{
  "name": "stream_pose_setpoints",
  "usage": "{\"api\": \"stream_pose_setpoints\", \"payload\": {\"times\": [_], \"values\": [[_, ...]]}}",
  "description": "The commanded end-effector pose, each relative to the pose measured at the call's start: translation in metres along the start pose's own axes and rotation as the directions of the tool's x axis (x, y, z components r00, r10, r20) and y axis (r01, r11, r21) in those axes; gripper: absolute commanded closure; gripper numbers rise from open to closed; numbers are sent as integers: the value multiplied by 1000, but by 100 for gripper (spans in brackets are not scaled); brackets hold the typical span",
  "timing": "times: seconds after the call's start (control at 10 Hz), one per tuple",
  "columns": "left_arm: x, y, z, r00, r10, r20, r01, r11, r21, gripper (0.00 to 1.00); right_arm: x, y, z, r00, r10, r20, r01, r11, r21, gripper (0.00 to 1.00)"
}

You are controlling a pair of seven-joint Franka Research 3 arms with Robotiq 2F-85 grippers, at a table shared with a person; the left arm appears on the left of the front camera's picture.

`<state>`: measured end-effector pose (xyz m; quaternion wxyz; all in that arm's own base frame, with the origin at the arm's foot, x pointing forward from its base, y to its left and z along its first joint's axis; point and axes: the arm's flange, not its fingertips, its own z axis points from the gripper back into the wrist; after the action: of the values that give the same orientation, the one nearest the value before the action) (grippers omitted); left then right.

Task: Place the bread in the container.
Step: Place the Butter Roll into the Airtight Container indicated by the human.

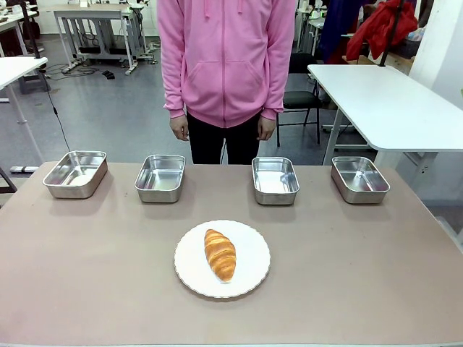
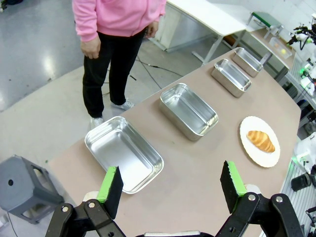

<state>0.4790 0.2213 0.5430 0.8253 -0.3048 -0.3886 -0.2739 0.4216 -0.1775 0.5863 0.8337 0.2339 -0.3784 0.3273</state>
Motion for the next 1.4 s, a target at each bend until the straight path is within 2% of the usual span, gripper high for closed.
{"api": "stream_pose_setpoints", "payload": {"times": [0.0, 1.3], "values": [[0, -1, 1, 1000, -8, 12, 8, 1000, -10, 0, 2, 1, 0, 1000, 5, 4, -5, 1000, 2, 0], [0, -1, 1, 1000, -8, 12, 8, 1000, -10, 0, 2, 1, 0, 1000, 5, 4, -5, 1000, 2, 0]]}}
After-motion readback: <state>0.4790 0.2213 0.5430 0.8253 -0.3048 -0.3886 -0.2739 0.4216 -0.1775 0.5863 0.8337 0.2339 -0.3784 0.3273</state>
